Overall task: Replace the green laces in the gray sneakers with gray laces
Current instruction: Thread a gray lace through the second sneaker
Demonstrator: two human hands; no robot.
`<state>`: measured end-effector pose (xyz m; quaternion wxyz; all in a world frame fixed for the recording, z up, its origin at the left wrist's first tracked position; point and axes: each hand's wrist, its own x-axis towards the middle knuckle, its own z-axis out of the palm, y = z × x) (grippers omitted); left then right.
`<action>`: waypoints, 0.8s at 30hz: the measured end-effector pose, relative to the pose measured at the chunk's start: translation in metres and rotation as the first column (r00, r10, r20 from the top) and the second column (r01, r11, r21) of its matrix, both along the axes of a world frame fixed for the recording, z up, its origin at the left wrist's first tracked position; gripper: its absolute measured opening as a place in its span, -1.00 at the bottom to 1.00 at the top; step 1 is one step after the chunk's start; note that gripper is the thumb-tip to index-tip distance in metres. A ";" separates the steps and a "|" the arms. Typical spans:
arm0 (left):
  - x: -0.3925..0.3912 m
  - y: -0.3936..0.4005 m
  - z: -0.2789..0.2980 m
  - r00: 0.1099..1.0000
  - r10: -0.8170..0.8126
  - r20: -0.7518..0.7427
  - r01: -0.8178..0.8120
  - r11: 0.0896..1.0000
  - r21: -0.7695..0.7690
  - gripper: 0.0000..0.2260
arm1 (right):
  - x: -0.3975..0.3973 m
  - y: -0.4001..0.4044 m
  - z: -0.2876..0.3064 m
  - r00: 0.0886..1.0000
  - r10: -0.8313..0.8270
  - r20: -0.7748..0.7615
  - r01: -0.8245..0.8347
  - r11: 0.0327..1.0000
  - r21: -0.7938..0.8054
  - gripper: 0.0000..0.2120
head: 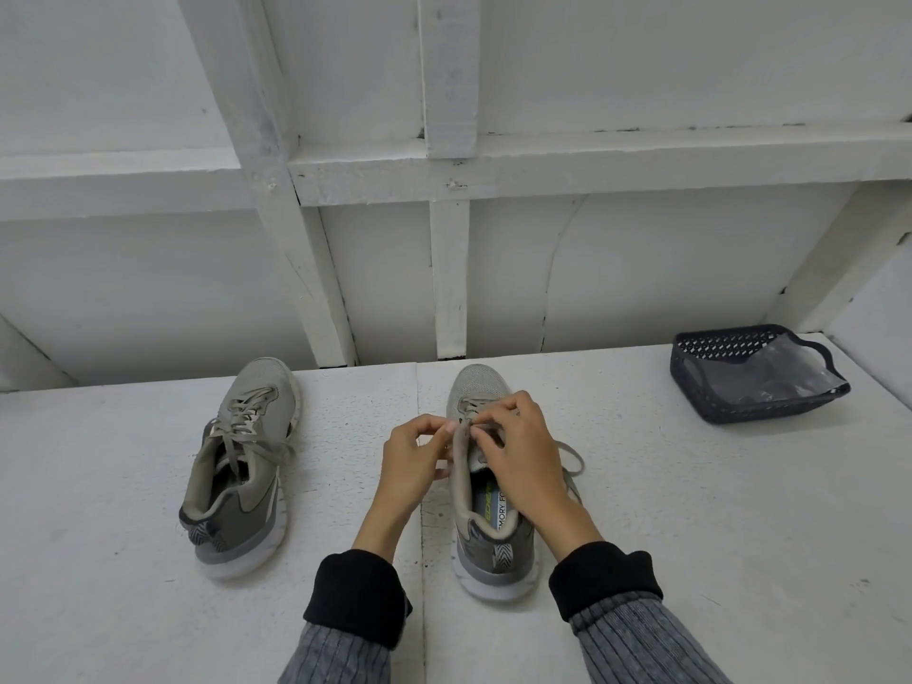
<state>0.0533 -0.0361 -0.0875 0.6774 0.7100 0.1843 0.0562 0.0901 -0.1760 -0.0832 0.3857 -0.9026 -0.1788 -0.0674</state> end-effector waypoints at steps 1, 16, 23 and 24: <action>0.002 0.001 -0.004 0.999 0.042 -0.005 -0.042 0.998 0.042 -0.86 | 0.001 -0.001 -0.001 0.999 -0.023 -0.030 0.024 0.999 0.033 -0.87; -0.005 0.038 -0.032 0.998 -0.028 0.054 -0.018 0.712 0.702 -0.74 | -0.005 -0.009 -0.010 0.957 -0.208 -0.202 0.261 0.922 0.285 -0.73; 0.004 0.012 -0.025 0.977 -0.135 0.163 -0.009 0.743 0.669 -0.88 | -0.008 -0.014 -0.014 0.955 -0.179 -0.238 0.252 0.911 0.326 -0.83; 0.003 0.014 -0.029 0.987 -0.082 0.141 -0.035 0.738 0.674 -0.87 | -0.008 -0.014 -0.014 0.954 -0.178 -0.241 0.253 0.909 0.330 -0.84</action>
